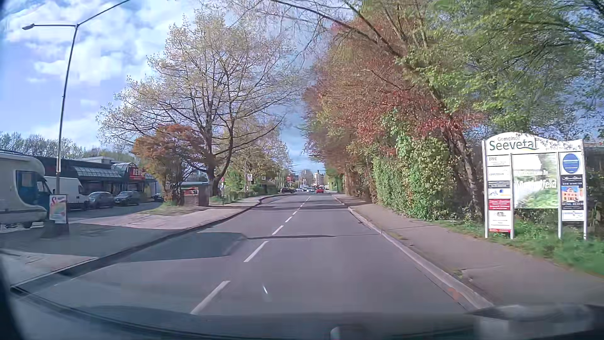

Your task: Follow the waypoints while adhering to traffic rules and regulations

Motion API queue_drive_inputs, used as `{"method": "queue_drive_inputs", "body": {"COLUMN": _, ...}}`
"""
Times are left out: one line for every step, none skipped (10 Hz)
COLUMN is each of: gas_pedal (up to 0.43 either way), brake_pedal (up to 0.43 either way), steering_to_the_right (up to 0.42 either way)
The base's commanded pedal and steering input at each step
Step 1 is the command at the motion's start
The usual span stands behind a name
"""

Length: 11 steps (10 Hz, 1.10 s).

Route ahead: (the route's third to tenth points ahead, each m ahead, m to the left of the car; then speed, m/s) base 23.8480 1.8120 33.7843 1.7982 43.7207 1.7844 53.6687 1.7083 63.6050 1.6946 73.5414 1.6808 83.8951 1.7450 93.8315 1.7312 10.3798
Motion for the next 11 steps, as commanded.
{"method": "queue_drive_inputs", "body": {"gas_pedal": 0.138, "brake_pedal": 0.006, "steering_to_the_right": -0.002}}
{"method": "queue_drive_inputs", "body": {"gas_pedal": 0.138, "brake_pedal": 0.006, "steering_to_the_right": -0.002}}
{"method": "queue_drive_inputs", "body": {"gas_pedal": 0.138, "brake_pedal": 0.0, "steering_to_the_right": -0.001}}
{"method": "queue_drive_inputs", "body": {"gas_pedal": 0.138, "brake_pedal": 0.0, "steering_to_the_right": -0.001}}
{"method": "queue_drive_inputs", "body": {"gas_pedal": 0.15, "brake_pedal": 0.006, "steering_to_the_right": -0.002}}
{"method": "queue_drive_inputs", "body": {"gas_pedal": 0.15, "brake_pedal": 0.006, "steering_to_the_right": -0.001}}
{"method": "queue_drive_inputs", "body": {"gas_pedal": 0.15, "brake_pedal": 0.0, "steering_to_the_right": -0.002}}
{"method": "queue_drive_inputs", "body": {"gas_pedal": 0.15, "brake_pedal": 0.0, "steering_to_the_right": -0.002}}
{"method": "queue_drive_inputs", "body": {"gas_pedal": 0.15, "brake_pedal": 0.0, "steering_to_the_right": -0.001}}
{"method": "queue_drive_inputs", "body": {"gas_pedal": 0.15, "brake_pedal": 0.0, "steering_to_the_right": -0.001}}
{"method": "queue_drive_inputs", "body": {"gas_pedal": 0.15, "brake_pedal": 0.0, "steering_to_the_right": -0.001}}
